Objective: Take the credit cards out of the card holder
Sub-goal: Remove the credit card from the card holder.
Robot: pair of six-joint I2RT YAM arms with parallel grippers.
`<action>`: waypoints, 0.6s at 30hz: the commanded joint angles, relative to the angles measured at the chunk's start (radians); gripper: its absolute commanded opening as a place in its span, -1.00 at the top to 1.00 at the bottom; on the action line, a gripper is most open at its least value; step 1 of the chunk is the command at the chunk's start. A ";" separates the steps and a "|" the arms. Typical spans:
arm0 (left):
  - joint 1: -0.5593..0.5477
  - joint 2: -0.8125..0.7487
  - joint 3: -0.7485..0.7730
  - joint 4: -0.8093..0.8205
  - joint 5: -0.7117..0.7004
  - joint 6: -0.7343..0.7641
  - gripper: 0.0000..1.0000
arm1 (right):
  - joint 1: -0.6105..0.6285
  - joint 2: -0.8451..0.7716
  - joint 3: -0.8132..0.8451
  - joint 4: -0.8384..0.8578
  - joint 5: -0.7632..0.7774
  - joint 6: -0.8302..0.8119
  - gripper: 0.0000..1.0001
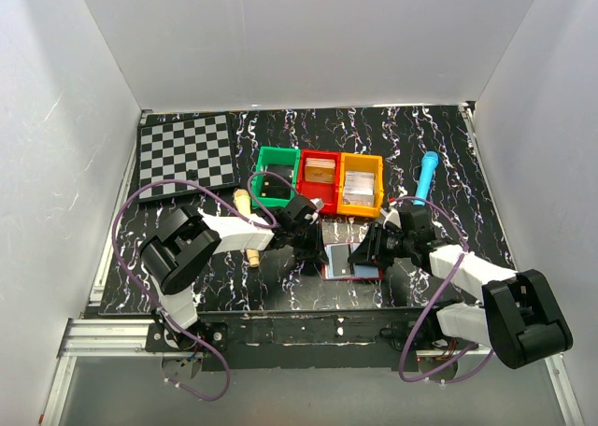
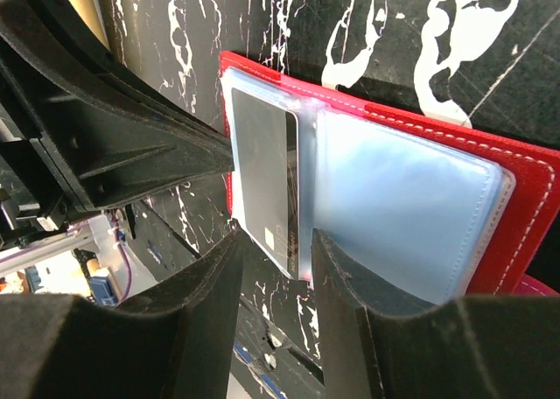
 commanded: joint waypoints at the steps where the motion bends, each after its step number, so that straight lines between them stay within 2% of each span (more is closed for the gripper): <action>1: -0.006 0.041 -0.022 -0.071 -0.060 0.028 1.00 | -0.006 -0.006 0.022 -0.004 0.004 -0.021 0.09; 10: -0.006 0.046 -0.018 -0.071 -0.057 0.029 1.00 | -0.006 0.041 0.017 0.084 -0.096 0.005 0.09; 18: -0.007 0.052 -0.014 -0.070 -0.055 0.029 1.00 | -0.005 0.069 0.013 0.089 -0.094 0.002 0.09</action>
